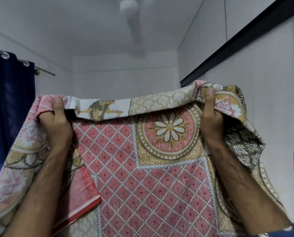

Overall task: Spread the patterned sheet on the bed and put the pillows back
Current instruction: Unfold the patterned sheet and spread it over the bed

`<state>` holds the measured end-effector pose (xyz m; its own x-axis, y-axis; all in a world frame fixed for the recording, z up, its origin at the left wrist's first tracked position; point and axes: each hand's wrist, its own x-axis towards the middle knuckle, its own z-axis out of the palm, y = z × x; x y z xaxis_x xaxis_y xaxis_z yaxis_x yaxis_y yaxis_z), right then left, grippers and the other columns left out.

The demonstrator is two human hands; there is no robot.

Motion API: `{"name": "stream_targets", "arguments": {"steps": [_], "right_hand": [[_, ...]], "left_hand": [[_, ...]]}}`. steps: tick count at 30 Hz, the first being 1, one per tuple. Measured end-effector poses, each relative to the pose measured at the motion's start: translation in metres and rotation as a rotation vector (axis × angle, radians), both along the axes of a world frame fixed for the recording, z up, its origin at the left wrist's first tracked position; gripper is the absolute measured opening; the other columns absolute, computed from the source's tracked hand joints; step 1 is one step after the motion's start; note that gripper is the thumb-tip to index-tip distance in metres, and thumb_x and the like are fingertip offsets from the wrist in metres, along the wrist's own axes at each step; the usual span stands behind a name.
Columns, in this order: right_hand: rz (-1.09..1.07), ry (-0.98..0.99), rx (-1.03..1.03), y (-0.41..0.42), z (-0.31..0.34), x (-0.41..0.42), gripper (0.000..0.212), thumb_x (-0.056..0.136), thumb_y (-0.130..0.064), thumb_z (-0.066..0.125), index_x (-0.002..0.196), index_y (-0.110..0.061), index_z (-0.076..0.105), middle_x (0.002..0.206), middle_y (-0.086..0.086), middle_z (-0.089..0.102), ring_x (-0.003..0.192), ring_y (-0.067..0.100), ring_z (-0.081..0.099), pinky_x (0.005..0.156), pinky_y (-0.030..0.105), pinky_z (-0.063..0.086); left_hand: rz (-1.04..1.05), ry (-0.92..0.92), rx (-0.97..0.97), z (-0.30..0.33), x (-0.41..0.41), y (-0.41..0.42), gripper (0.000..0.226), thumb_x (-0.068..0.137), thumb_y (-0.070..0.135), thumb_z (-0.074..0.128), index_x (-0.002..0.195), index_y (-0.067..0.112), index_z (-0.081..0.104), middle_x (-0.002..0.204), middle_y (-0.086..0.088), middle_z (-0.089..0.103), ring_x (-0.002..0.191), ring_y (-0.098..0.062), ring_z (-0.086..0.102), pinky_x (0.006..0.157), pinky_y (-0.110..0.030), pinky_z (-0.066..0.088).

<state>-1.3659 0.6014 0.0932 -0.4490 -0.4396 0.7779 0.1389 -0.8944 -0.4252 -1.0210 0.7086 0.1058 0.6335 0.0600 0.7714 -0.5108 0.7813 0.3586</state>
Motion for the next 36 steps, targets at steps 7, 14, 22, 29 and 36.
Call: {"name": "stream_targets", "arguments": {"steps": [7,14,22,29,36], "right_hand": [[-0.009,0.080,0.345,-0.105,-0.083,0.037,0.043,0.100,-0.059,0.048,0.078,-0.025,0.062,0.082,-0.004,0.067,0.079,0.010,0.066,0.065,0.010,0.046],[-0.067,0.093,0.622,-0.219,-0.203,0.086,0.033,0.102,-0.049,0.052,0.084,-0.023,0.063,0.083,-0.013,0.062,0.077,-0.005,0.061,0.080,0.019,0.048],[-0.233,0.182,0.856,-0.300,-0.324,0.108,0.027,0.100,-0.046,0.052,0.096,-0.024,0.068,0.104,-0.003,0.072,0.103,0.009,0.068,0.099,0.030,0.052],[0.004,0.207,1.290,-0.315,-0.394,0.105,0.045,0.101,-0.049,0.047,0.075,-0.019,0.067,0.063,0.013,0.062,0.051,0.019,0.069,0.059,0.039,0.064],[0.012,0.394,1.233,-0.362,-0.428,0.073,0.028,0.102,-0.031,0.055,0.112,-0.008,0.070,0.094,-0.002,0.067,0.089,0.016,0.068,0.062,0.011,0.047]], "left_hand": [[-0.130,0.061,0.331,-0.097,0.068,-0.105,0.040,0.097,0.052,0.057,0.066,0.026,0.058,0.064,0.005,0.056,0.057,-0.013,0.053,0.059,-0.038,0.045],[-0.143,0.053,0.682,-0.238,0.151,-0.229,0.031,0.101,0.039,0.054,0.080,0.027,0.073,0.075,0.009,0.071,0.072,-0.014,0.064,0.073,-0.039,0.054],[-0.009,-0.038,1.189,-0.344,0.167,-0.303,0.035,0.095,0.049,0.042,0.096,0.039,0.076,0.092,0.017,0.074,0.093,-0.010,0.068,0.081,-0.031,0.053],[-0.064,0.048,1.532,-0.439,0.166,-0.345,0.055,0.089,0.055,0.046,0.103,0.009,0.072,0.101,-0.011,0.075,0.097,-0.030,0.068,0.089,-0.046,0.054],[0.051,0.065,1.542,-0.465,0.152,-0.359,0.053,0.094,0.046,0.044,0.100,0.001,0.071,0.103,-0.019,0.073,0.098,-0.035,0.066,0.089,-0.045,0.051]]}}
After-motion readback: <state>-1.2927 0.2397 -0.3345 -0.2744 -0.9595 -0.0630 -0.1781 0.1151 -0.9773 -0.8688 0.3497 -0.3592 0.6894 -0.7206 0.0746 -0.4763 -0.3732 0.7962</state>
